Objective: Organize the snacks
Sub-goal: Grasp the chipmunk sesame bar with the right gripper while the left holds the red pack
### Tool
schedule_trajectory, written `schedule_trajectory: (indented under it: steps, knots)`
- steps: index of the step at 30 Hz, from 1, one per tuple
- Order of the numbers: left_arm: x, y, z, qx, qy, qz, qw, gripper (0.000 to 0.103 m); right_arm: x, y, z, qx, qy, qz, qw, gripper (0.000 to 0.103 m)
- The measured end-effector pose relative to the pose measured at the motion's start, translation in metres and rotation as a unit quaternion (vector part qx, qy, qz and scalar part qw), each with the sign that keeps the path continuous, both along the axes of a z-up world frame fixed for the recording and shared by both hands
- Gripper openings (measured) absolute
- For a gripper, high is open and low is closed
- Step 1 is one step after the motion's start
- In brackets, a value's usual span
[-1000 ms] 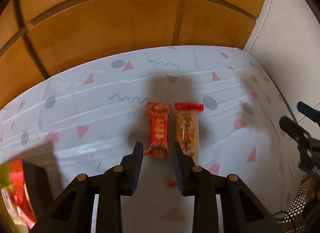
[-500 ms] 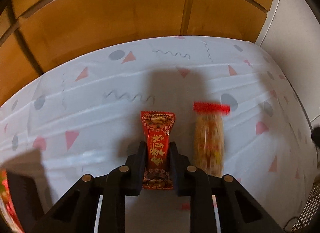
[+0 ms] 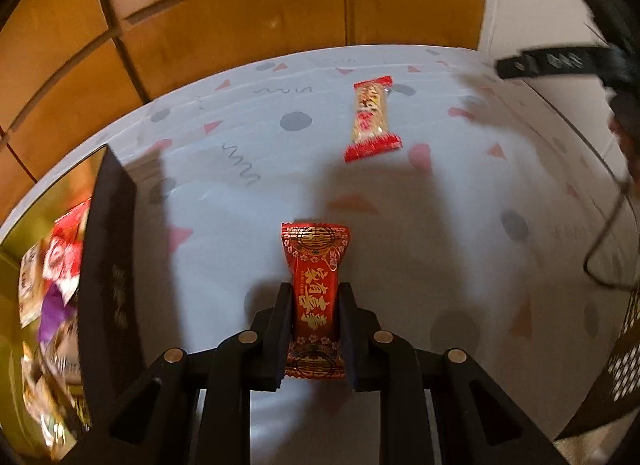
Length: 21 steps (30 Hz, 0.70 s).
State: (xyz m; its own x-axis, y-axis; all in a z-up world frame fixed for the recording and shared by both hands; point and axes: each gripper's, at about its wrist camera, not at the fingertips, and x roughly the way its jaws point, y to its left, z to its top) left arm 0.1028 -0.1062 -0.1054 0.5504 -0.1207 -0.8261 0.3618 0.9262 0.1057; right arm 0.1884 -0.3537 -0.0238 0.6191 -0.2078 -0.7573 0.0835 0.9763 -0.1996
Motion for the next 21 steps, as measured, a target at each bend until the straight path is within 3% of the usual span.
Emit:
schedule_trajectory:
  steps: [9, 13, 17, 21]
  knots:
    - [-0.015, 0.001, -0.01, 0.004, -0.056, -0.014, 0.9983, 0.022, 0.002, 0.004, -0.011, -0.002, 0.02, 0.007, 1.0, 0.085]
    - [-0.014, 0.005, -0.008, -0.008, -0.053, -0.012, 0.9985, 0.022, 0.002, 0.004, -0.015, 0.073, 0.041, 0.019, 0.996, 0.081]
    - [-0.016, 0.007, -0.008, -0.015, -0.055, -0.014, 0.9983, 0.022, 0.011, 0.015, -0.019, 0.164, 0.067, 0.028, 0.984, 0.08]
    - [-0.017, 0.009, -0.009, -0.022, -0.056, -0.013, 0.9981, 0.022, 0.03, 0.043, -0.026, 0.202, 0.073, 0.032, 0.976, 0.08]
